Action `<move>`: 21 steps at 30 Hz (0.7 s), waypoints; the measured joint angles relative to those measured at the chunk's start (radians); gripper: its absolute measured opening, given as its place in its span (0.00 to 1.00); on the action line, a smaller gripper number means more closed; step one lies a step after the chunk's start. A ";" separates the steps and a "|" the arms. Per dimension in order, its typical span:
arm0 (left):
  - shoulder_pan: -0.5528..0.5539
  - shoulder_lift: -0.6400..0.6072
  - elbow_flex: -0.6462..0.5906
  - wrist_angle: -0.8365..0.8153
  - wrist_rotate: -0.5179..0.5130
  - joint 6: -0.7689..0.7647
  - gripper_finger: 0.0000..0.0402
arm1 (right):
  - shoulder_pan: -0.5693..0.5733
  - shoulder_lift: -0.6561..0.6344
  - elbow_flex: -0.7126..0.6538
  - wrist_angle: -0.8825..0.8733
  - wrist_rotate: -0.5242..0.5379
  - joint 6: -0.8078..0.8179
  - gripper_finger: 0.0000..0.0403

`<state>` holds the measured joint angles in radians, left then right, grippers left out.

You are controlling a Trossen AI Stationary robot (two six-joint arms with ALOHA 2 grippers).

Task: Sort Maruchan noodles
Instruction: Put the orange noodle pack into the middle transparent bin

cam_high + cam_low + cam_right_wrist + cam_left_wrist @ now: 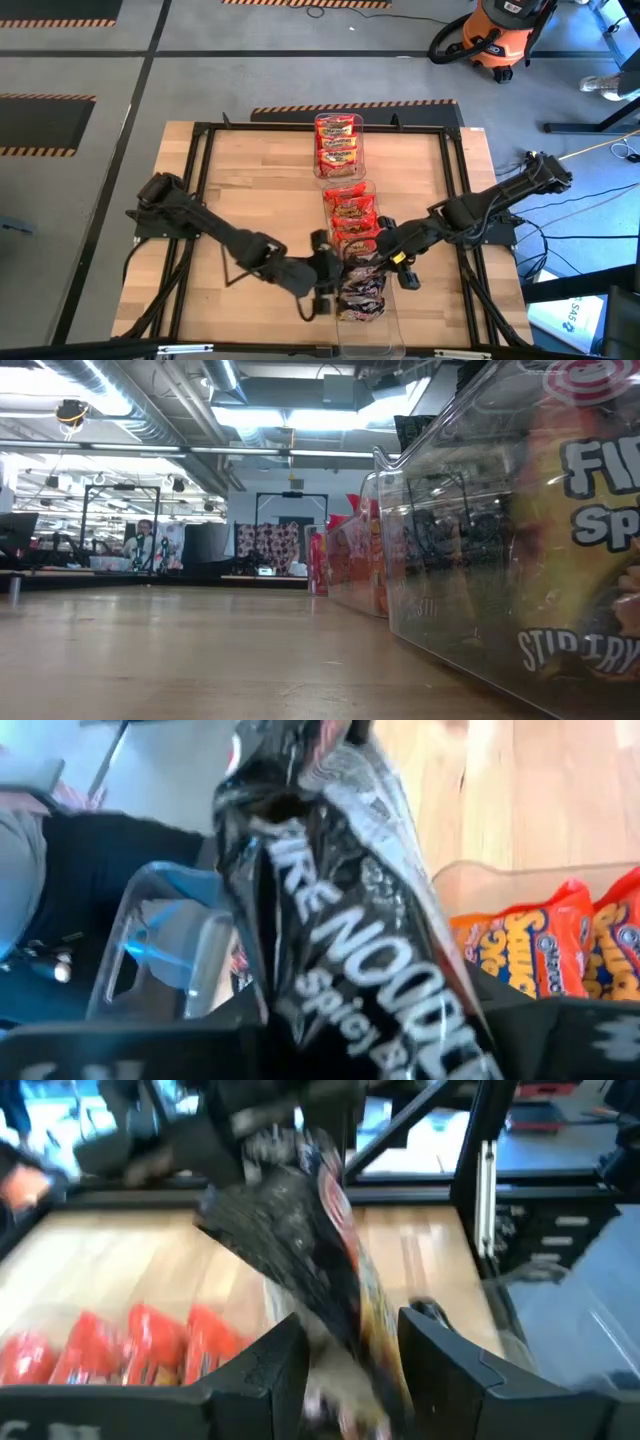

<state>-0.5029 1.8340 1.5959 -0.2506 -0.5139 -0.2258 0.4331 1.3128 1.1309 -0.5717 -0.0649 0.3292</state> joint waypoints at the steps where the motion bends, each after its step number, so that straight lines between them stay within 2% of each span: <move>1: -0.012 -0.013 0.000 -0.040 -0.003 -0.032 0.36 | 0.000 0.000 0.014 -0.009 0.001 0.005 0.29; 4: -0.060 -0.039 0.000 -0.154 0.002 -0.128 0.36 | 0.026 0.000 0.053 -0.012 0.009 0.040 0.30; 8: -0.132 -0.034 -0.006 -0.263 0.011 -0.242 0.36 | 0.100 -0.002 0.088 -0.003 0.044 0.134 0.28; 14: -0.216 -0.013 -0.072 -0.227 -0.065 -0.381 0.36 | 0.263 0.022 0.096 0.028 0.210 0.333 0.28; 17: -0.254 -0.011 -0.110 -0.194 -0.102 -0.438 0.36 | 0.337 0.074 0.098 0.082 0.236 0.406 0.29; 21: -0.288 0.006 -0.135 -0.131 -0.118 -0.505 0.36 | 0.405 0.189 0.172 0.094 0.251 0.455 0.27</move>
<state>-0.7909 1.8396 1.4613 -0.3816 -0.6319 -0.7306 0.8385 1.5020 1.3026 -0.4773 0.1862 0.7844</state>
